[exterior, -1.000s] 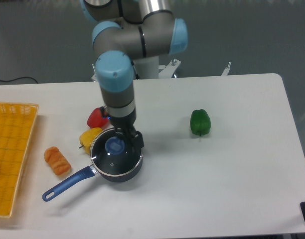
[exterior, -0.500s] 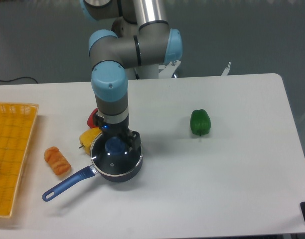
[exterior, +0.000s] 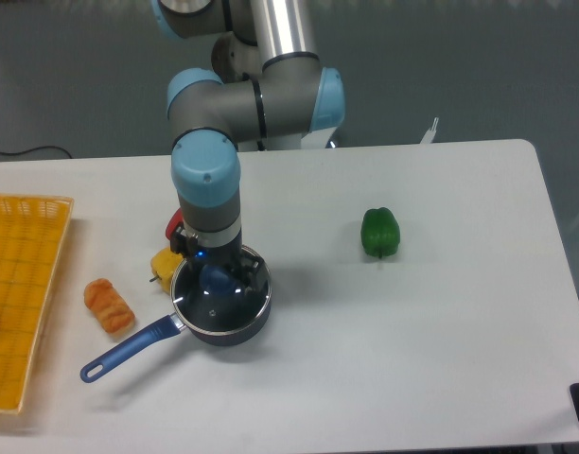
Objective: Open the lid
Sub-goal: 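Lower the gripper onto the blue knob of the glass lid, then close the gripper around the blue lid knob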
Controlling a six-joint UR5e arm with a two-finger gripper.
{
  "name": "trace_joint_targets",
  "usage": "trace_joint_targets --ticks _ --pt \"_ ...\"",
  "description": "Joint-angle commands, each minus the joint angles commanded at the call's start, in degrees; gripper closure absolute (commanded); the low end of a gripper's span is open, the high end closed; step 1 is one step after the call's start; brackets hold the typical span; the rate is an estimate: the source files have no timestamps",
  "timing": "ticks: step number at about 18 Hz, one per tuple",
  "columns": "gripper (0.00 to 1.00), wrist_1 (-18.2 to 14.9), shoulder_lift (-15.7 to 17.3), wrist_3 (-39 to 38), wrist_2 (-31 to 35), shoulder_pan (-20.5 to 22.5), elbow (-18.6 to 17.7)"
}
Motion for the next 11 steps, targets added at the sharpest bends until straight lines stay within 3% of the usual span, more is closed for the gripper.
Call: trace_joint_targets --ticks 6,11 --pt "0.0 -0.53 -0.09 6.15 5.61 -1.76 -0.52" --pt "0.0 -0.53 0.0 6.34 5.98 -1.94 -1.23"
